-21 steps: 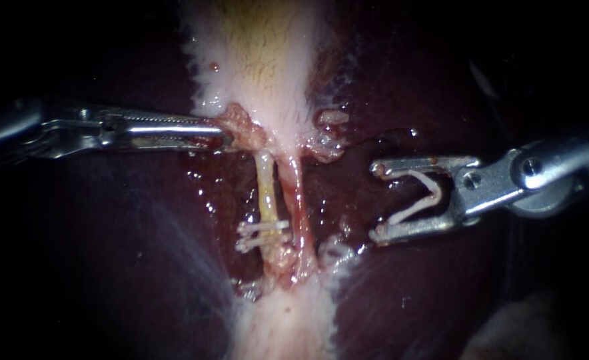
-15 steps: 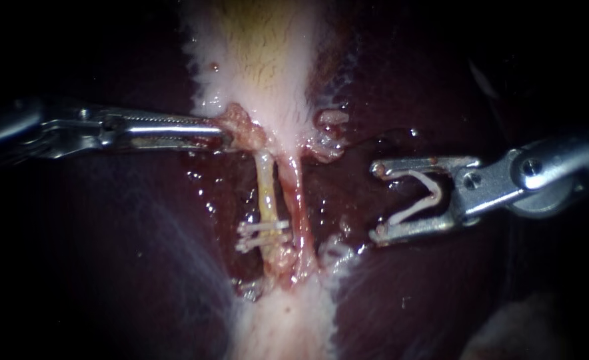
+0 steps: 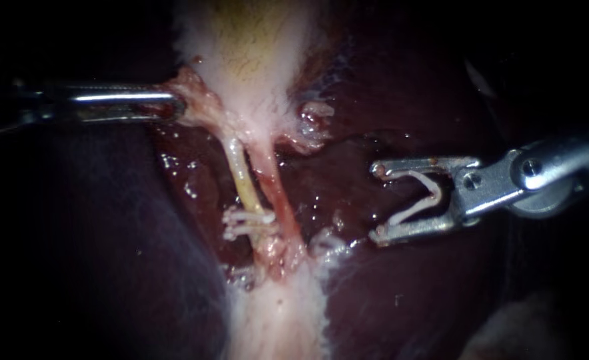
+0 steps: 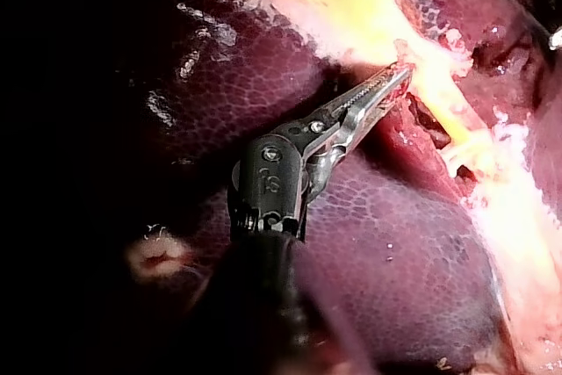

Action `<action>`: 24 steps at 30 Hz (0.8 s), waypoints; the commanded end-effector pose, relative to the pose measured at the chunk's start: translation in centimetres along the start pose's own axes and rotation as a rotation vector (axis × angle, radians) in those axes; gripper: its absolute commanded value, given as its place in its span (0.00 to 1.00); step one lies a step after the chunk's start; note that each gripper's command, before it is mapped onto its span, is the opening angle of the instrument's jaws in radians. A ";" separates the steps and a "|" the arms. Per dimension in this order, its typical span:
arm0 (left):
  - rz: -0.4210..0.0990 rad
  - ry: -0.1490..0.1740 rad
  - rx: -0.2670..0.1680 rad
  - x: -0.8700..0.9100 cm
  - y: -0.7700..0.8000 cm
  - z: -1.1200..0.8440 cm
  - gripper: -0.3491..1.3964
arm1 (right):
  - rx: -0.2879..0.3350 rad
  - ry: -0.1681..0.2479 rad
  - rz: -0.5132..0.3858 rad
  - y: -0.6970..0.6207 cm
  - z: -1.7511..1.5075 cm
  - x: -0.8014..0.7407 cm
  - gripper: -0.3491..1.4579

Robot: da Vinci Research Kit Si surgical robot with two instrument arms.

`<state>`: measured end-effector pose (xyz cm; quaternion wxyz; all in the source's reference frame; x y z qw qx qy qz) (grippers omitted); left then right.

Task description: Clipping third clip left tube

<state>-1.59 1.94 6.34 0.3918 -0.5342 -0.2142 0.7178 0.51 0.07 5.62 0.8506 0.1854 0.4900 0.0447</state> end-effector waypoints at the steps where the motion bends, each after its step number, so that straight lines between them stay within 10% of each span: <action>1: -0.001 0.001 0.001 0.02 0.00 -0.02 0.00 | 0.003 0.001 0.000 0.00 0.01 0.01 0.47; 8: 0.002 0.005 0.005 -0.04 0.01 0.01 0.00 | 0.103 0.025 0.076 0.03 0.24 0.10 0.47; 24: 0.011 0.006 0.002 -0.18 0.24 0.22 0.00 | 0.106 0.034 0.258 0.19 1.23 0.35 0.46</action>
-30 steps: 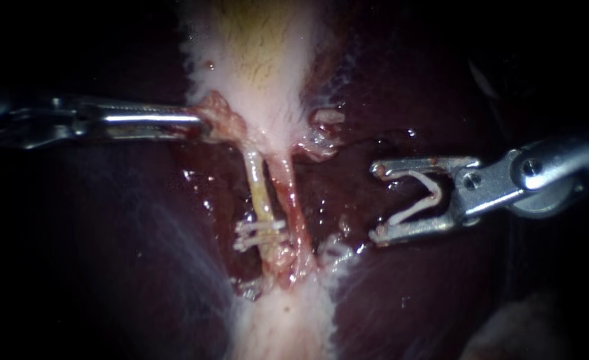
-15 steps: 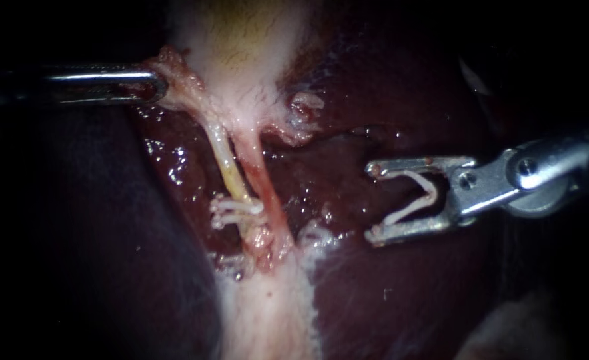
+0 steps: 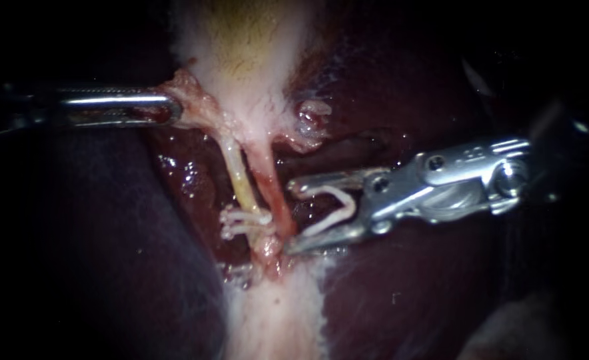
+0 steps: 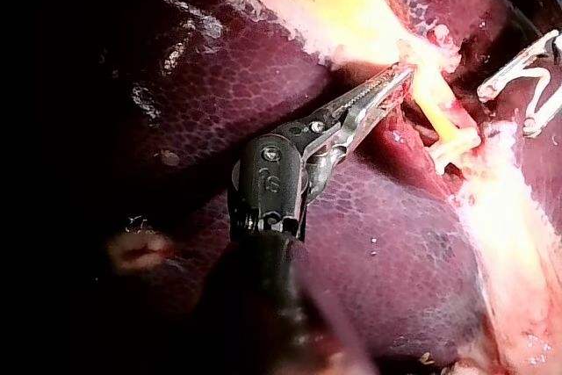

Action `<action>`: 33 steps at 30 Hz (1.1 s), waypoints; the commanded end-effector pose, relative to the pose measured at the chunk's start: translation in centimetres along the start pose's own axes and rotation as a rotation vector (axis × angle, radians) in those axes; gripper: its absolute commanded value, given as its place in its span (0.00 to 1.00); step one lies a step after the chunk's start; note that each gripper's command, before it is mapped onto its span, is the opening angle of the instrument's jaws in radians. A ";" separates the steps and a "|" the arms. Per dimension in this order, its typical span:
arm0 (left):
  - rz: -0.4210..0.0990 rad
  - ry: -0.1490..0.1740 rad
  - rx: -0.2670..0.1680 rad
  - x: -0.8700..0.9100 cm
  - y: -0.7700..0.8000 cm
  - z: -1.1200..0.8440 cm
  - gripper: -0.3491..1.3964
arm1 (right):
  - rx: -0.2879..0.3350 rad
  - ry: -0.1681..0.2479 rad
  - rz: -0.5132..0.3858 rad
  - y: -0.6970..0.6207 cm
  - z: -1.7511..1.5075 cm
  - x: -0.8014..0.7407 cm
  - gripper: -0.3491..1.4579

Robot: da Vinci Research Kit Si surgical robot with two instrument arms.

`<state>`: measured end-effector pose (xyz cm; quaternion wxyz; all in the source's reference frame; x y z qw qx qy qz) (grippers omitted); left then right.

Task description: Clipping third clip left tube

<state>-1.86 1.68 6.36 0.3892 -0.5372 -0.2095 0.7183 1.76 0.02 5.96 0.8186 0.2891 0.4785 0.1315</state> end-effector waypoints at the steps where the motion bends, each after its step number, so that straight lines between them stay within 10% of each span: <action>1: 0.000 0.000 0.001 0.01 0.02 -0.01 0.00 | 0.005 -0.001 0.006 0.02 0.03 -0.01 0.46; 17: 0.001 -0.002 -0.005 0.02 0.06 -0.01 0.00 | -0.010 -0.003 0.031 0.55 0.37 -0.34 0.46; 33: 0.001 -0.003 -0.010 0.01 0.08 0.02 0.00 | -0.019 0.048 0.033 0.76 0.68 -0.22 0.47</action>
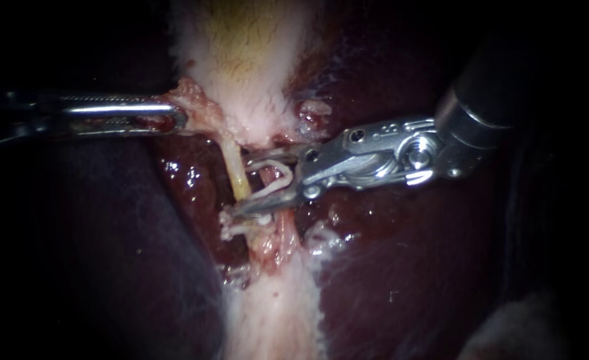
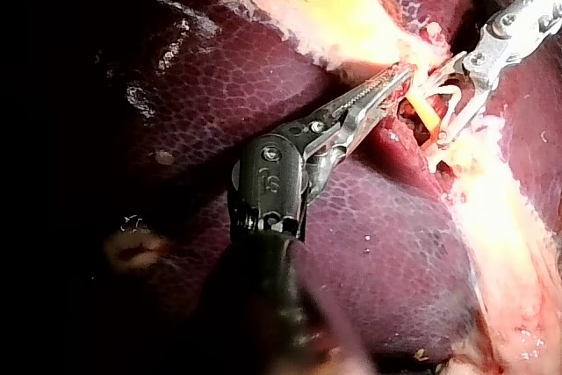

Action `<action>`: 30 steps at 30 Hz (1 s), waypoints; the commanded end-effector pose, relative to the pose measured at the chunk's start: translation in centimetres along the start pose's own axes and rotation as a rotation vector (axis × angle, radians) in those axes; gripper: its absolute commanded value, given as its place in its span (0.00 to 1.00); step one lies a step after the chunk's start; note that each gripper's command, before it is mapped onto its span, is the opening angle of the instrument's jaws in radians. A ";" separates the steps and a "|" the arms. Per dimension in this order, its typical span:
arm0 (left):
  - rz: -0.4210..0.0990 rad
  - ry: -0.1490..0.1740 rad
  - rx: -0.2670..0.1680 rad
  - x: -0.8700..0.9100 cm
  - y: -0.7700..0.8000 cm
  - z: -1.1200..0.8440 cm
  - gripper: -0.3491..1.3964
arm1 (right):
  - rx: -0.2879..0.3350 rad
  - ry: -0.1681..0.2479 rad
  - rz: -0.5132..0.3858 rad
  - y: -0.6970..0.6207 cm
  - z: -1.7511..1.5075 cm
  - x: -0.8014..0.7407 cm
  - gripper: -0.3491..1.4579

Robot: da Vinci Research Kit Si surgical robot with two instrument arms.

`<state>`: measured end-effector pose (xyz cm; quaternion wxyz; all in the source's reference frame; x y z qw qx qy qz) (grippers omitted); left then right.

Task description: Clipping third clip left tube

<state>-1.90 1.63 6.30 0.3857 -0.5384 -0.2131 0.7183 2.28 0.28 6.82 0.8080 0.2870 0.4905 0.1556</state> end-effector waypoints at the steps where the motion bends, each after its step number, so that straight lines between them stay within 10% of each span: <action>1: 0.000 0.000 0.000 0.00 0.00 0.01 0.00 | -0.002 0.016 -0.001 0.01 0.02 0.01 0.47; 17: 0.000 0.000 0.000 -0.01 -0.02 0.01 0.00 | 0.137 0.209 0.084 -0.10 0.04 0.17 0.47; 30: 0.001 -0.001 -0.003 -0.02 -0.06 0.01 0.00 | 0.170 0.258 0.085 -0.32 -0.10 0.50 0.45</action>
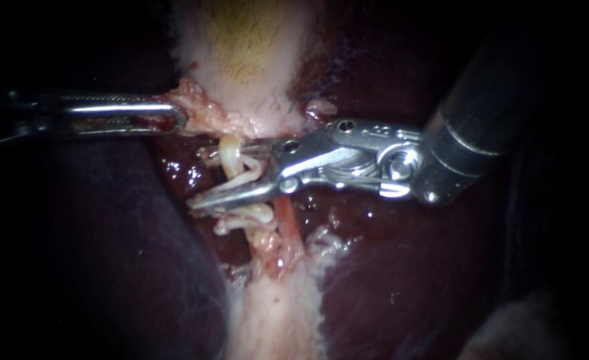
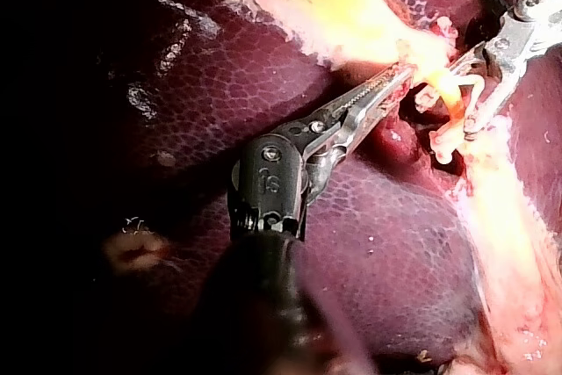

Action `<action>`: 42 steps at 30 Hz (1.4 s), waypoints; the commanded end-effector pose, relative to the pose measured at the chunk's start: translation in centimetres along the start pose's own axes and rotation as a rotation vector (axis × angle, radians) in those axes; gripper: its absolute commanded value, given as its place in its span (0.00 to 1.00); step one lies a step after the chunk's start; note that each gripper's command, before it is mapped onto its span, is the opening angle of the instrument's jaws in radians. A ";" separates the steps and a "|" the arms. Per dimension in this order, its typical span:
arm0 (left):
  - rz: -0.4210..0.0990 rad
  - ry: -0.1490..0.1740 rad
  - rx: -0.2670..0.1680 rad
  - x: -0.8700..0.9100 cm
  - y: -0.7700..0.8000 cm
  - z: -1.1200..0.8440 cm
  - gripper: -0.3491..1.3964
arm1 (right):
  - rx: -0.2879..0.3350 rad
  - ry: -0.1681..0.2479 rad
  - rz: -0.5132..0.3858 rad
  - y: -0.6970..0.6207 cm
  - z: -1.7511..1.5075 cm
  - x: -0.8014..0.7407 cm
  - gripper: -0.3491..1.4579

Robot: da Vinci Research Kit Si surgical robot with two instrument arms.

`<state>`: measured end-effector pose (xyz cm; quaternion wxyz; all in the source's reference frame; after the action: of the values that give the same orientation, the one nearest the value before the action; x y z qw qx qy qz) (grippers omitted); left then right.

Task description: Clipping third clip left tube

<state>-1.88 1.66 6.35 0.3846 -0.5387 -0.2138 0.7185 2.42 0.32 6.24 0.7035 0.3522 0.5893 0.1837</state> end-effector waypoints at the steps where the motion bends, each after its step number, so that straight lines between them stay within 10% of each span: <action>1: 0.000 0.000 0.000 0.00 0.00 0.00 0.00 | 0.000 -0.001 0.000 0.01 0.00 0.00 0.45; 29: 0.000 0.000 0.000 0.00 -0.01 0.01 0.00 | 0.003 0.004 0.082 0.00 -0.24 0.04 0.00; 42: 0.000 0.000 0.000 0.00 -0.01 0.01 0.00 | 0.021 -0.012 0.177 -0.01 -0.30 0.02 0.00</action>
<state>-1.89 1.66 6.36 0.3847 -0.5387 -0.2139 0.7184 2.15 0.42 6.19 0.6839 0.4116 0.5538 0.2371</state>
